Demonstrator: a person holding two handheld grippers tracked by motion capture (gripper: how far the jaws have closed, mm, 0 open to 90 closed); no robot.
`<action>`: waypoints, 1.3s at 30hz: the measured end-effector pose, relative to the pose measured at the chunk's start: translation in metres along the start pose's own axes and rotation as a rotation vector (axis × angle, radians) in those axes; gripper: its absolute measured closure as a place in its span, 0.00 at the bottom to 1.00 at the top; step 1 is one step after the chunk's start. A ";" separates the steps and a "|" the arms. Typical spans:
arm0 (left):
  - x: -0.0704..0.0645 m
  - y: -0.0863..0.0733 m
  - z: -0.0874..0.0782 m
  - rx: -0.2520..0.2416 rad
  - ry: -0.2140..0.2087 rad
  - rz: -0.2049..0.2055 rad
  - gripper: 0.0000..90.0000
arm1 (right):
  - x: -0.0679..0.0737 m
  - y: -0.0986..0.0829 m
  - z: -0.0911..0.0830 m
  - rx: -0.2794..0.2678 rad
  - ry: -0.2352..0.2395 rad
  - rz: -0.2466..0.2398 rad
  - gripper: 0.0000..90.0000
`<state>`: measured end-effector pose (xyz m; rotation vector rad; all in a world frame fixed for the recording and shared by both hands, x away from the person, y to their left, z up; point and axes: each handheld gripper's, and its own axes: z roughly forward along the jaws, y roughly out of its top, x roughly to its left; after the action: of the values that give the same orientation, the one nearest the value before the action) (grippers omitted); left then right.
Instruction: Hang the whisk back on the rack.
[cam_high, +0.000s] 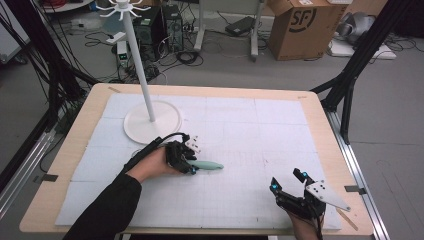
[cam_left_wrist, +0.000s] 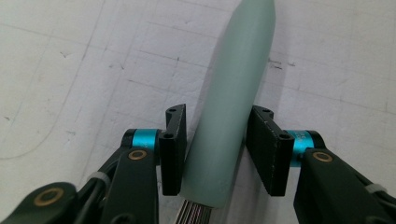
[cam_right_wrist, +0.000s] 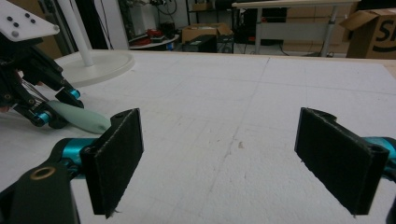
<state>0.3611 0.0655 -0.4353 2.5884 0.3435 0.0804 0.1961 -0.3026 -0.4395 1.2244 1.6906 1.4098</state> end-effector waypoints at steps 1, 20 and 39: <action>0.000 0.002 0.000 0.017 -0.001 -0.009 0.67 | 0.000 0.000 0.000 0.001 0.000 0.000 0.16; -0.001 0.015 0.001 0.107 -0.002 -0.008 0.77 | -0.001 -0.001 -0.001 0.009 -0.013 -0.005 0.16; 0.022 0.000 -0.044 -0.098 -0.025 -0.185 0.78 | -0.002 -0.002 -0.001 0.016 -0.019 -0.010 0.16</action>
<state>0.3768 0.0934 -0.3974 2.4467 0.5536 -0.0015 0.1958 -0.3050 -0.4410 1.2330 1.6952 1.3775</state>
